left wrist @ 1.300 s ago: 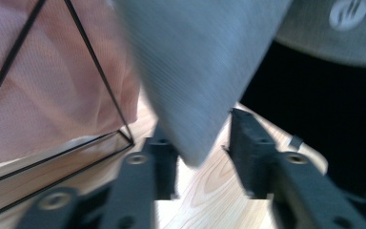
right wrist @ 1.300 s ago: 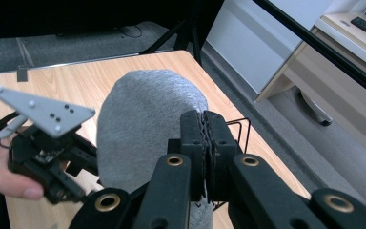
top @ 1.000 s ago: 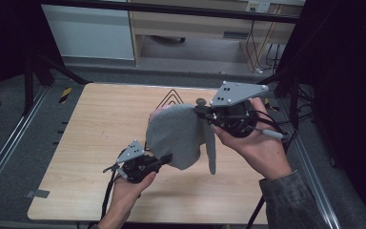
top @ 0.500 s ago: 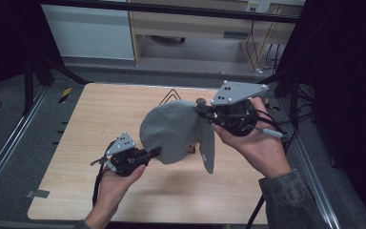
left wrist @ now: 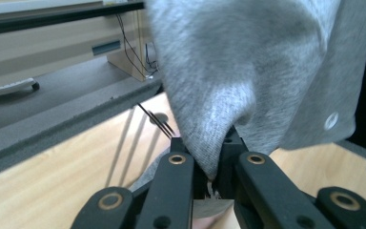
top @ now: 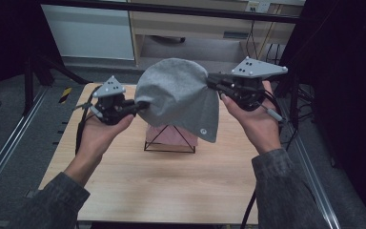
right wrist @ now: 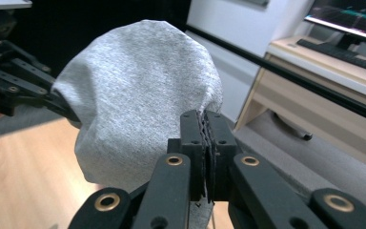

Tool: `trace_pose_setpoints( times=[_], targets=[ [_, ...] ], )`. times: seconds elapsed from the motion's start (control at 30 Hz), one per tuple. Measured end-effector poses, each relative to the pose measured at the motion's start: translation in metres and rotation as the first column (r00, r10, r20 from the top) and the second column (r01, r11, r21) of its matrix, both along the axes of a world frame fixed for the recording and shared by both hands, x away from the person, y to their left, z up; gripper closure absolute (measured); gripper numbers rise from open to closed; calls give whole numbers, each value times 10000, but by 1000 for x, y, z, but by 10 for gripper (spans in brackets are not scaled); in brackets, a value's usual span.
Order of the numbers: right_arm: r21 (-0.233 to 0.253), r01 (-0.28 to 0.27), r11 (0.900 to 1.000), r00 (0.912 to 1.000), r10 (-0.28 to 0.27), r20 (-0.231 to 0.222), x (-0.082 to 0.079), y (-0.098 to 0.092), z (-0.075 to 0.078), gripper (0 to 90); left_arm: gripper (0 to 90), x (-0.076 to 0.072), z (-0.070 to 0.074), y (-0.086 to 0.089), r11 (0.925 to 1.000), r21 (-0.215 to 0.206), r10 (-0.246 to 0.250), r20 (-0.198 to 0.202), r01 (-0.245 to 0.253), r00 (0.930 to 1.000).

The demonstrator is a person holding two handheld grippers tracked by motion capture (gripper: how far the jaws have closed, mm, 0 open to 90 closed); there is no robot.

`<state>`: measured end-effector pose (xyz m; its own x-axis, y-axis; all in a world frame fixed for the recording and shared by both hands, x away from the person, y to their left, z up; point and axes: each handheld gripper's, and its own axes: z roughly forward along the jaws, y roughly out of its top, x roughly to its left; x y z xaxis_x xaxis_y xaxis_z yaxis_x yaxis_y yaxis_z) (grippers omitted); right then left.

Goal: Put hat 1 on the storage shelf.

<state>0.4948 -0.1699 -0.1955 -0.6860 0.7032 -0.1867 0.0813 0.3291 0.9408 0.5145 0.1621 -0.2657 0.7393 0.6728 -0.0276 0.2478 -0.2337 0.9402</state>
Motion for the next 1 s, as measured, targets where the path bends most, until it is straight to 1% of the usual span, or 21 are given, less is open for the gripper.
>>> trace_pose_setpoints(
  times=[0.13,0.2,0.27,0.33,0.37,0.4,0.43,0.53,0.63,0.7,0.87,1.0],
  targets=[
    [453,323,9985,9991,-335,253,21,-4,0,882,868,20,10,-5,9996,224,152,248,-158,9996],
    [560,475,9973,9981,-495,353,30,-4,1,882,869,27,12,-6,9996,164,225,329,-231,9992],
    [498,632,9968,9974,-649,328,39,-4,2,882,868,35,11,-7,9993,-1,375,264,-375,9989],
    [590,726,9956,9968,-744,297,48,-3,3,882,869,41,9,-7,9990,-87,449,245,-447,9987],
    [598,788,9951,9959,-813,402,51,-2,4,882,868,44,7,-7,9986,-156,502,212,-499,9985],
    [663,782,9947,9956,-814,465,55,-1,5,882,869,47,6,-8,9983,-172,551,171,-548,9983],
    [609,814,9948,9952,-845,499,58,0,6,882,868,49,6,-9,9982,-66,594,219,-593,9980],
    [570,851,9947,9949,-880,502,69,5,8,882,869,54,8,-10,9975,91,696,411,-700,9967],
    [638,878,9941,9947,-910,478,77,8,8,882,868,59,10,-6,9964,-44,845,416,-844,9956],
    [665,866,9940,9952,-894,403,83,9,6,882,869,61,9,-4,9960,-32,893,392,-893,9952],
    [462,836,9954,9962,-847,220,93,13,-4,881,868,67,2,-1,9958,-1,917,303,-917,9953],
    [333,887,9955,9960,-889,39,101,15,-11,881,868,72,-5,0,9959,-64,903,236,-902,9956]
  ],
)
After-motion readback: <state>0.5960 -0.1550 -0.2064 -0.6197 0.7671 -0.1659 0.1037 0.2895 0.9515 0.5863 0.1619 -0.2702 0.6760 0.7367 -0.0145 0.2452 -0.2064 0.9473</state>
